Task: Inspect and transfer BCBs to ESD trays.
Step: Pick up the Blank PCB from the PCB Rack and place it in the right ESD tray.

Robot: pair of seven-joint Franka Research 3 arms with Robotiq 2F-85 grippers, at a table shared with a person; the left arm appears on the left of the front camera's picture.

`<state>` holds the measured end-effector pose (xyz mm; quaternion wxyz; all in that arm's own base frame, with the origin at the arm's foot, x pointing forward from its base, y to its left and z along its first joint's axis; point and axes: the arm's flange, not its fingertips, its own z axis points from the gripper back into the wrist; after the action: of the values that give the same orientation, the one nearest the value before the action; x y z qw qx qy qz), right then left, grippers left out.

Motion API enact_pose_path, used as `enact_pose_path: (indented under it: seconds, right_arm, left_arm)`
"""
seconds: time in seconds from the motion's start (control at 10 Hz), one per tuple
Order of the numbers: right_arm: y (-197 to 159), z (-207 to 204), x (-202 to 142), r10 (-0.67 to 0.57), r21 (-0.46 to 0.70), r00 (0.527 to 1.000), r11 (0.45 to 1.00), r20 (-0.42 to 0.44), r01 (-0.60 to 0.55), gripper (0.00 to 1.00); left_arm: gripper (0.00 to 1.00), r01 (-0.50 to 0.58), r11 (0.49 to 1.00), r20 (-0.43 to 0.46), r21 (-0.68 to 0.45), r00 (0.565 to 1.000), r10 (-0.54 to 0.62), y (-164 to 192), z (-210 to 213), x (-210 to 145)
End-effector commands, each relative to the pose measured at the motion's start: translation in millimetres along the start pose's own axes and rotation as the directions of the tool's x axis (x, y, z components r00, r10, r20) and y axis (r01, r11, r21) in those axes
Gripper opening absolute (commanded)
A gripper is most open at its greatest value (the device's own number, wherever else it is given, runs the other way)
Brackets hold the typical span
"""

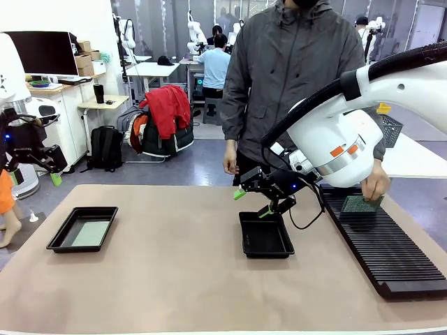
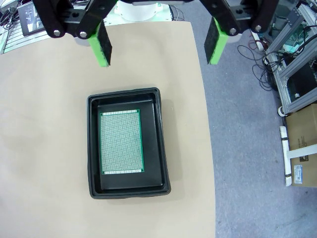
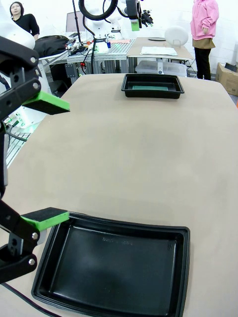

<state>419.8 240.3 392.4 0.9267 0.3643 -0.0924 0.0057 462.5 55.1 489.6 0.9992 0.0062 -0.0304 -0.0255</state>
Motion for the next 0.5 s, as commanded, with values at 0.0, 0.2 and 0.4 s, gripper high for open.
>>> enact_pose_path:
  seconds: [0.0, 0.2, 0.4]
  right_arm:
    - [3.3, 1.8, -0.3, -0.011, -0.021, 1.000, 1.000, 0.001, 0.011, 1.00]
    - [3.3, 1.8, -0.3, -0.011, -0.021, 1.000, 1.000, 0.001, 0.011, 1.00]
    - [3.3, 1.8, -0.3, -0.011, -0.021, 1.000, 1.000, 0.001, 0.011, 1.00]
  left_arm:
    - [1.00, -0.002, 1.000, 0.006, 0.001, 1.000, 0.002, 1.2, -0.2, 0.7]
    - [1.00, -0.002, 1.000, 0.006, 0.001, 1.000, 0.002, 1.2, -0.2, 0.7]
    - [1.00, -0.002, 1.000, 0.006, 0.001, 1.000, 0.002, 1.2, -0.2, 0.7]
